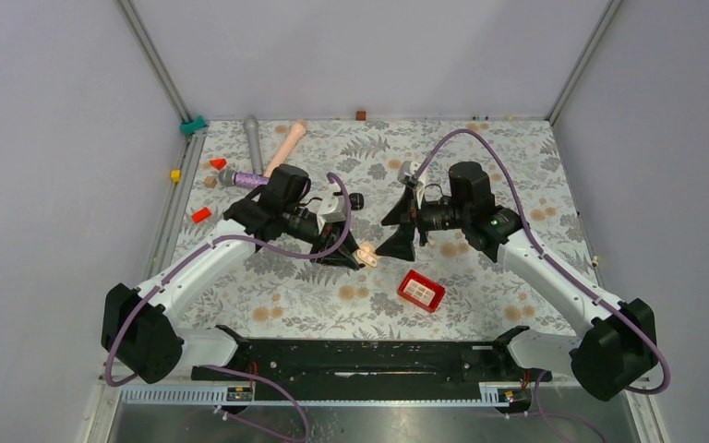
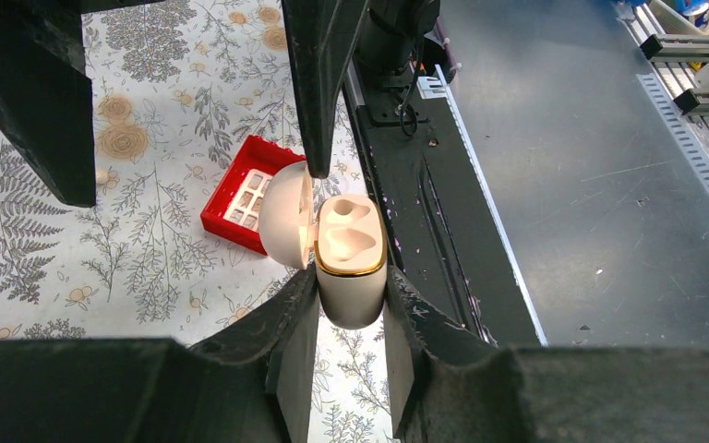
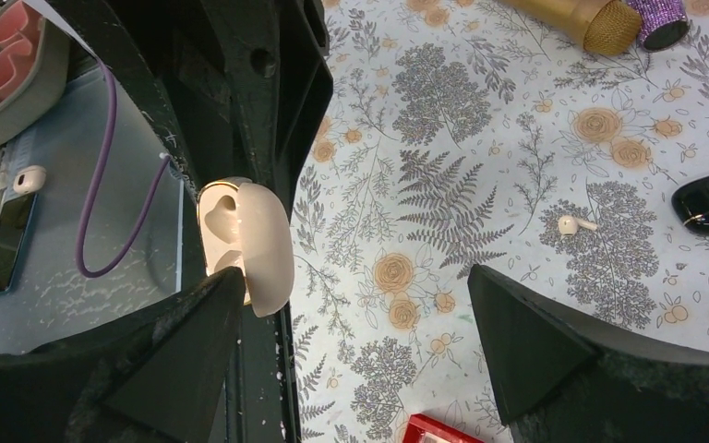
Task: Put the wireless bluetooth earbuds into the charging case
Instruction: Open the charging case.
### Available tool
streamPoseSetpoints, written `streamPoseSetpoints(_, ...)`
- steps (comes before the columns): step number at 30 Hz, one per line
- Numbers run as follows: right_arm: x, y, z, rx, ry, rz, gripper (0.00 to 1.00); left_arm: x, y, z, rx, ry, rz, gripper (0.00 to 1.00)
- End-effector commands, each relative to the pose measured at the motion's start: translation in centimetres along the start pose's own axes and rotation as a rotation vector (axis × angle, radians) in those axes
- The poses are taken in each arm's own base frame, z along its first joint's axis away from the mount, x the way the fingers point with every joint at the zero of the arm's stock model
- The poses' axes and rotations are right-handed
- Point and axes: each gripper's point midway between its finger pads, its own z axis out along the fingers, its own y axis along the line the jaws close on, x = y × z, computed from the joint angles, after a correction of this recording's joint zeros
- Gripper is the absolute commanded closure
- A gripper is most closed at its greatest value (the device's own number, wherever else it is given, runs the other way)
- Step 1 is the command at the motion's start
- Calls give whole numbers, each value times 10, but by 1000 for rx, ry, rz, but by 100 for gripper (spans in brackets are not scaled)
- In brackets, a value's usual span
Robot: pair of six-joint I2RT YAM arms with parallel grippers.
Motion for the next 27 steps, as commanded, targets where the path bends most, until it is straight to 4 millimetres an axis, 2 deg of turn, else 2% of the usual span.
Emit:
streamPoseSetpoints(1, -4, -9, -1, 42, -7, -31, 1, -13, -5, -2, 30, -46, 56, 100)
streamPoseSetpoints(12, -6, -9, -4, 54, -11, -45, 1, -12, -5, -2, 30, -45, 55, 100)
streamPoseSetpoints(20, -20, 26, -11, -83, -51, -76, 1, -12, -4, -2, 28, -43, 55, 100)
streamPoseSetpoints(24, -22, 31, -15, -79, -66, -108, 0, -12, -4, -2, 28, -43, 55, 100)
streamPoseSetpoints(27, -24, 26, -18, -44, -67, -115, 0, -12, -4, -2, 23, -41, 57, 100)
